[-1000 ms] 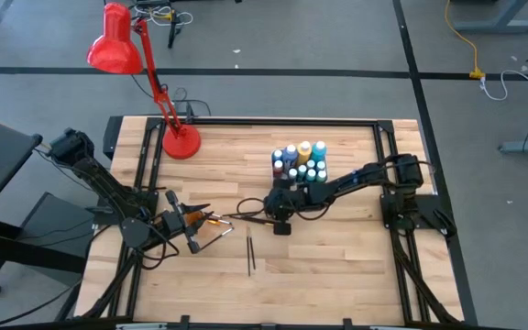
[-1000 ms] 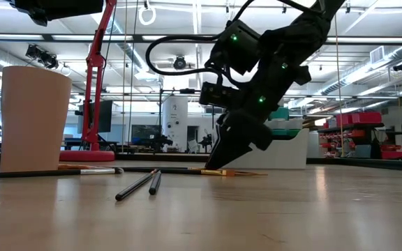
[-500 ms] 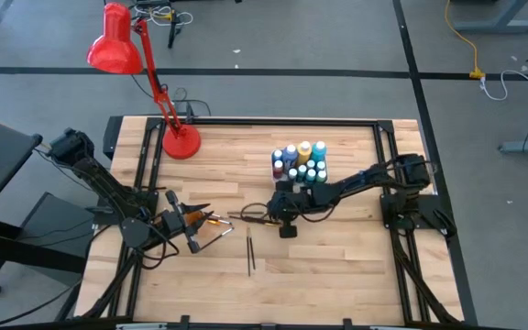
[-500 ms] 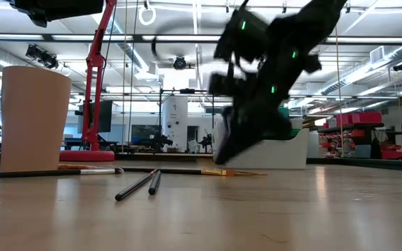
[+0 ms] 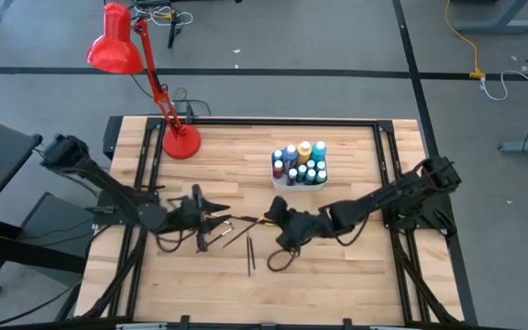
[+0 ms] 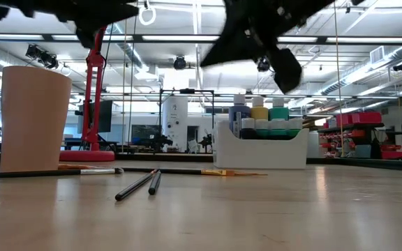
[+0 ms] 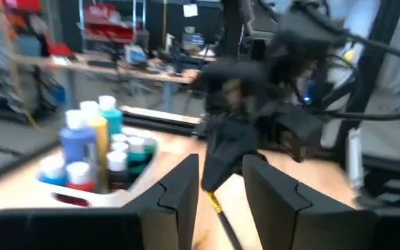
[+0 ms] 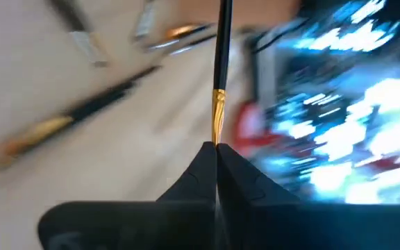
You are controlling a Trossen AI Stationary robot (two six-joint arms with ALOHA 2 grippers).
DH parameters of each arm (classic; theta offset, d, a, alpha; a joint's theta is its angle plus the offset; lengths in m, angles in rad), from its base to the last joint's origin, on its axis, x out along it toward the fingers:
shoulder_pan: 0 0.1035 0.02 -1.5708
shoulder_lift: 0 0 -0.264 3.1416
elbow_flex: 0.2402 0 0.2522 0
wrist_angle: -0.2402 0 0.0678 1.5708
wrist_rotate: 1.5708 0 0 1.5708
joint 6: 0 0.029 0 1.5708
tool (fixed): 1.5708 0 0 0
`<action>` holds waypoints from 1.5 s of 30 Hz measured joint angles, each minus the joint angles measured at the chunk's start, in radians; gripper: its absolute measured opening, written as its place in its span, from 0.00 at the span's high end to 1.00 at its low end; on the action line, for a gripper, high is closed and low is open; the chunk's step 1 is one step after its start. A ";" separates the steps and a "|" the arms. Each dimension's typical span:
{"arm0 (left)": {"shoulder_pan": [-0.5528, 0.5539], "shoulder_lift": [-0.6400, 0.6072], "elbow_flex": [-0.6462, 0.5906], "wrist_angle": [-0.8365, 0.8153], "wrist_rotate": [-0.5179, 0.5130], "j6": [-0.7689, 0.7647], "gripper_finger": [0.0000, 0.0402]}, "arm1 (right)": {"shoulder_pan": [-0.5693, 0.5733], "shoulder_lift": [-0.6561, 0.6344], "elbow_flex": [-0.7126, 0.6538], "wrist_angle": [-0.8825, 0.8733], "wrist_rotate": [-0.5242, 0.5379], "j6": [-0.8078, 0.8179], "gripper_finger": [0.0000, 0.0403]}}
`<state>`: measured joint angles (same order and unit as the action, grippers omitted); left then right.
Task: Pick & Place Paint Supplies
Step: Put the gold paint brush into the orange cup
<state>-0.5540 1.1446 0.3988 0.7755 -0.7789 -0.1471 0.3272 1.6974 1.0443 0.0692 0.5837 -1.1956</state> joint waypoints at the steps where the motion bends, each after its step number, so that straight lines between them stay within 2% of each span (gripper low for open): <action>1: 0.028 0.000 0.000 -0.001 0.047 -0.040 0.67 | 0.012 0.002 0.001 0.052 0.011 -0.072 1.00; 4: 0.105 0.000 0.000 -0.009 0.226 -0.143 0.63 | 0.036 0.003 0.000 0.191 0.018 -0.230 1.00; 9: 0.219 0.000 0.000 -0.047 0.573 -0.418 0.55 | 0.044 0.003 0.001 0.400 -0.030 -0.464 1.00; 11: 0.248 0.000 0.000 -0.044 0.635 -0.508 0.53 | 0.038 0.003 0.001 0.428 -0.086 -0.529 1.00; 14: 0.276 0.000 0.000 -0.044 0.686 -0.560 0.52 | 0.023 0.003 0.001 0.443 -0.158 -0.625 1.00; 16: 0.289 0.000 0.000 -0.034 0.723 -0.582 0.52 | 0.012 0.002 0.002 0.438 -0.166 -0.669 1.00; 20: 0.300 0.000 0.000 -0.013 0.747 -0.597 0.52 | -0.010 0.002 0.002 0.430 -0.159 -0.684 1.00; 25: 0.316 0.000 0.000 -0.021 0.748 -0.602 0.52 | -0.040 0.002 0.002 0.430 -0.203 -0.735 1.00; 39: 0.368 0.000 0.000 -0.028 0.767 -0.551 0.54 | -0.141 0.002 0.002 0.437 -0.210 -0.728 1.00; 42: 0.374 0.000 0.000 -0.049 0.780 -0.517 0.61 | -0.145 0.002 0.002 0.438 -0.209 -0.728 1.00; 45: 0.381 0.000 0.000 -0.075 0.776 -0.477 0.75 | -0.144 0.002 0.002 0.438 -0.209 -0.726 1.00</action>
<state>-0.1733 1.1446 0.3985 0.7004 -0.0028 -0.6242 0.1829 1.6989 1.0458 0.5072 0.3744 -1.9217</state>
